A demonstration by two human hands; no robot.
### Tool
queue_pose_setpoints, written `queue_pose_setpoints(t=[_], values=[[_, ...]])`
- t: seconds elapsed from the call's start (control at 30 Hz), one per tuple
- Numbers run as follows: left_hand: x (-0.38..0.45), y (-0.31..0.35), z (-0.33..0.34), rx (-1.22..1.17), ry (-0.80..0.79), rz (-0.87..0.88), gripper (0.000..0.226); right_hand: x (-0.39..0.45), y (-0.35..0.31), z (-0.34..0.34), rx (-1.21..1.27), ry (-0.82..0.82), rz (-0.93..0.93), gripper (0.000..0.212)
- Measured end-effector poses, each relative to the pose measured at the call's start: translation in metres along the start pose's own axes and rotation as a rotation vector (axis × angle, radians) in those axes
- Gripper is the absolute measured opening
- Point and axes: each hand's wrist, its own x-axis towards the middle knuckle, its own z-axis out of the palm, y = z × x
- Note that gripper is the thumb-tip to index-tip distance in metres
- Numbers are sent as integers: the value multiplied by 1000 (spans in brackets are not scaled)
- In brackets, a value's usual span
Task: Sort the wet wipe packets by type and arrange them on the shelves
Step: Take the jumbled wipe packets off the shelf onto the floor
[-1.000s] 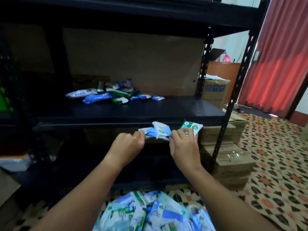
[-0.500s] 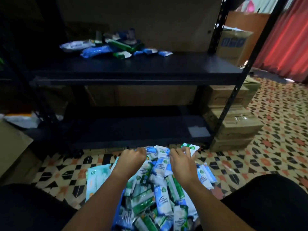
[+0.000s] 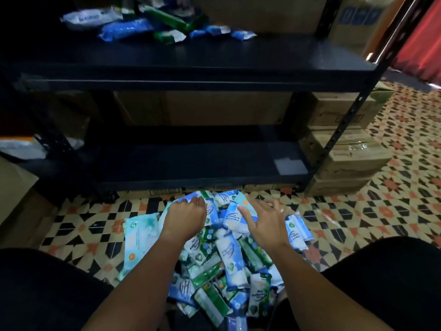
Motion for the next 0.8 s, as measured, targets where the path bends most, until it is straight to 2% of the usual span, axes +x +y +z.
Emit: queue_pose_setpoints(t=[0.17,0.23,0.33,0.43,0.7,0.8], values=[[19,-13,-11,-22,45,-11,10,18,-11,-8,-7,52,-33,64],[29,-19,-18,-35,105,4,8,30,-16,-14,-27,84,-73,60],[52,-31,-33,-28,230,22,16,55,-26,-26,-62,136,-140,57],[83,-45,-60,-48,353,24,21,89,-42,-48,-90,255,-204,52],[176,-93,-152,-52,618,16,15,199,-109,-129,-162,605,-426,34],[212,-113,-184,-18,664,-7,17,237,-136,-158,-166,710,-477,27]])
